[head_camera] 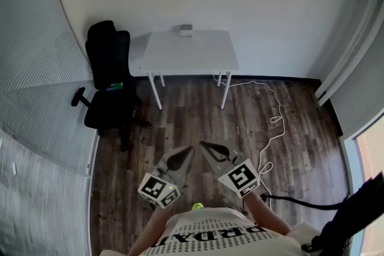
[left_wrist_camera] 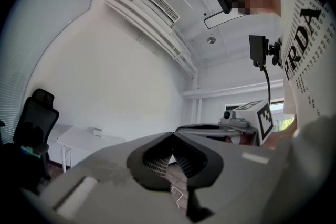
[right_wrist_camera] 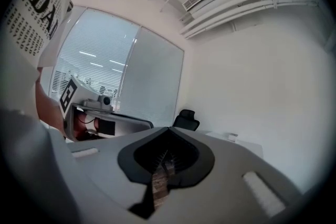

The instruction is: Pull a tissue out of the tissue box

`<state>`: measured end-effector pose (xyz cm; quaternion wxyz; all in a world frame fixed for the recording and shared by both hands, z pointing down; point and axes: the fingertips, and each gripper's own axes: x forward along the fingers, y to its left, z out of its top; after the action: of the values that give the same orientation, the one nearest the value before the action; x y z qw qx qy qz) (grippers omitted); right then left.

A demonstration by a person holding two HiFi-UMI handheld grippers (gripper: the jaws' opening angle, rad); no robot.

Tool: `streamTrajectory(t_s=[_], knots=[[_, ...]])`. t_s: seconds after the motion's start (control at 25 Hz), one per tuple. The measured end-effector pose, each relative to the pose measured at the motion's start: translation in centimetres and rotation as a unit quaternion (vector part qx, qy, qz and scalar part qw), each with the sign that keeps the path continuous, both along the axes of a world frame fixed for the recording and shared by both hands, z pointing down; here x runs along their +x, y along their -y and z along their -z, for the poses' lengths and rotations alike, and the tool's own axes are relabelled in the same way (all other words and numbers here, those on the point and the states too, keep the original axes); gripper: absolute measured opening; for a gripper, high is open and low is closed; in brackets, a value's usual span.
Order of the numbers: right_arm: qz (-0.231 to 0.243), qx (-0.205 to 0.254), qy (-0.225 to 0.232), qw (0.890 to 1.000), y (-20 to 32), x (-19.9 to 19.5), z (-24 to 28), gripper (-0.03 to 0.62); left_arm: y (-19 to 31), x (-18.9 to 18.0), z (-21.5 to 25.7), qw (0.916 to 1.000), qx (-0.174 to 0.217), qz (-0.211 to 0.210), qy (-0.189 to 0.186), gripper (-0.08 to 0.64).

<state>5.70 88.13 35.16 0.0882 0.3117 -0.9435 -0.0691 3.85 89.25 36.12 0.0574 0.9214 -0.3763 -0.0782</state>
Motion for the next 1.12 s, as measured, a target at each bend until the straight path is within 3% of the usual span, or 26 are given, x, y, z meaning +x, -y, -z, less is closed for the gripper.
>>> streamTrajectory(t_s=[0.36, 0.72, 1.12], knots=[[0.010, -0.008, -0.006, 1.000, 2.2, -0.2, -0.2, 0.009, 2.1, -0.6, -0.1, 0.9998, -0.004, 0.015, -0.009, -0.001], [0.020, -0.013, 0.007, 1.000, 9.6, 0.8, -0.2, 0.009, 8.5, -0.5, -0.2, 0.9993, 0.000, 0.036, 0.007, -0.002], [0.031, -0.012, 0.008, 0.999, 17.8, 4.0, 0.3, 0.009, 16.7, 3.1, 0.3, 0.9990, -0.005, 0.043, 0.007, -0.001]])
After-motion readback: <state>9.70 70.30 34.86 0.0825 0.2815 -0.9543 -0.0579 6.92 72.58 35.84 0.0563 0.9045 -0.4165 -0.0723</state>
